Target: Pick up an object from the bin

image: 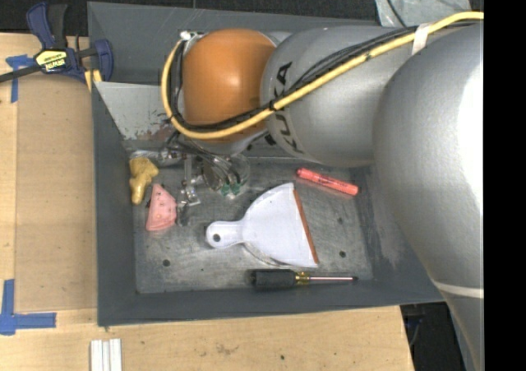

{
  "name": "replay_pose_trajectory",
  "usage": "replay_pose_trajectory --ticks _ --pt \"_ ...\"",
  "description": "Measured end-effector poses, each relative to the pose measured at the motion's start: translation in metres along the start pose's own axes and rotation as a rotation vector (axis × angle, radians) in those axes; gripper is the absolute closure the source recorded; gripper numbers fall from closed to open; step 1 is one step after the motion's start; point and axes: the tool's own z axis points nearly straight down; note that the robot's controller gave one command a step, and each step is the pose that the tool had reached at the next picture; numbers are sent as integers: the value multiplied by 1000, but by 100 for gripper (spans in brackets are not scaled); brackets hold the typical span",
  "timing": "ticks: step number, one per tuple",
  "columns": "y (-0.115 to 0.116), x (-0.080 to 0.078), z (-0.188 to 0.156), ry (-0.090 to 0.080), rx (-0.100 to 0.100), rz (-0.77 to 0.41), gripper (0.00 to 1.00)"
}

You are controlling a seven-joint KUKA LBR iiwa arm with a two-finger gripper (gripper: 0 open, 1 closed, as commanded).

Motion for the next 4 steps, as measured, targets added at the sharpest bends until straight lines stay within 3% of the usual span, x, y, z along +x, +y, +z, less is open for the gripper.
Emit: replay_pose_trajectory --ticks 1,2,3,4 --pt "-43 -31 71 1 -5 -569 100" --pt "-45 -31 73 0 -2 -567 0" --pt "-45 -31 73 0 -2 -567 0" --pt "-29 -23 53 12 -2 -493 0"
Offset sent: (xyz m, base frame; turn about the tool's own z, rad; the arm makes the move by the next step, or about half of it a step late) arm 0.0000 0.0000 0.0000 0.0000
